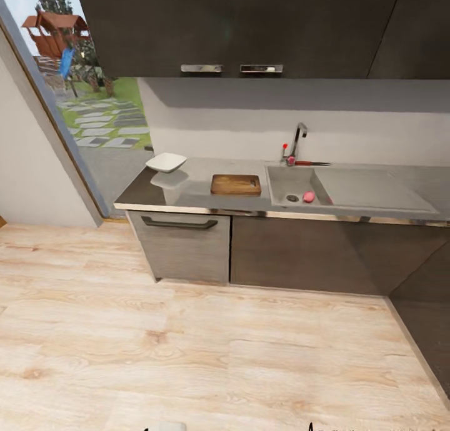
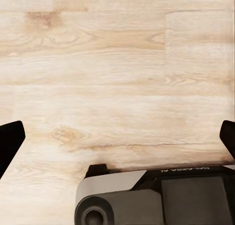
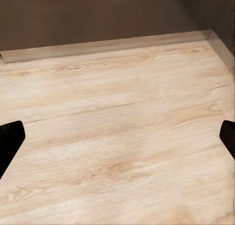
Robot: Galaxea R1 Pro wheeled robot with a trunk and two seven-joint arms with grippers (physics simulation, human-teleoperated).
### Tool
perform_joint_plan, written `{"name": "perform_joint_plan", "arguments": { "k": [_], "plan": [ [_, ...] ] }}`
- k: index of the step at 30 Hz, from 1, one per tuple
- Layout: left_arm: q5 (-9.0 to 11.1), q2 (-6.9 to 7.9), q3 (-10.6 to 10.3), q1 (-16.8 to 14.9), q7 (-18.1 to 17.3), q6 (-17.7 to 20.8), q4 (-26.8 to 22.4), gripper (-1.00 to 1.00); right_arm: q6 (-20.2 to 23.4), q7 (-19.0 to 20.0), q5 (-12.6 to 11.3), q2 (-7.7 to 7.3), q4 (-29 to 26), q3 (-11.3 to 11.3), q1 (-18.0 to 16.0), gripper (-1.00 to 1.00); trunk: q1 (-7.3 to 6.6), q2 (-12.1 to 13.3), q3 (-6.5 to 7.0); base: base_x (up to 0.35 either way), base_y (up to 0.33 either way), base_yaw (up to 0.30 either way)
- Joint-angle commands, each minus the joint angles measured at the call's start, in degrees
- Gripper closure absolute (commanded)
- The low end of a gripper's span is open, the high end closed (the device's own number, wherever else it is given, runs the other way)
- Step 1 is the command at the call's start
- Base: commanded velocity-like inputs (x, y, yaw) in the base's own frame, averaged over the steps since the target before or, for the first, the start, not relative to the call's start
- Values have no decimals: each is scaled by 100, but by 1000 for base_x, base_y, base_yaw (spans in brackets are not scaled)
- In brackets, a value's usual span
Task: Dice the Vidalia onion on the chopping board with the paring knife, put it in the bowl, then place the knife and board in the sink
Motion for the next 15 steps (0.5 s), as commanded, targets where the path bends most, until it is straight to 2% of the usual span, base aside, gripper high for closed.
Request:
{"name": "perform_joint_plan", "arguments": {
  "k": [1, 9, 15],
  "plan": [
    [-44, 3, -19, -1, 37, 37, -15, -100, -11, -32, 62, 3, 3, -37, -5, -100, 4, -11, -4, 97, -204, -201],
    [-42, 3, -27, -1, 37, 31, -18, -100, -7, -32, 65, 8, 5, -37, -5, -100, 4, -11, 49, 157, -250, -190],
    [-39, -5, -27, -1, 45, 39, -11, -100, -4, -32, 66, 20, 5, -30, -5, -100, 4, -11, 58, 173, -281, -44]
  ]
}}
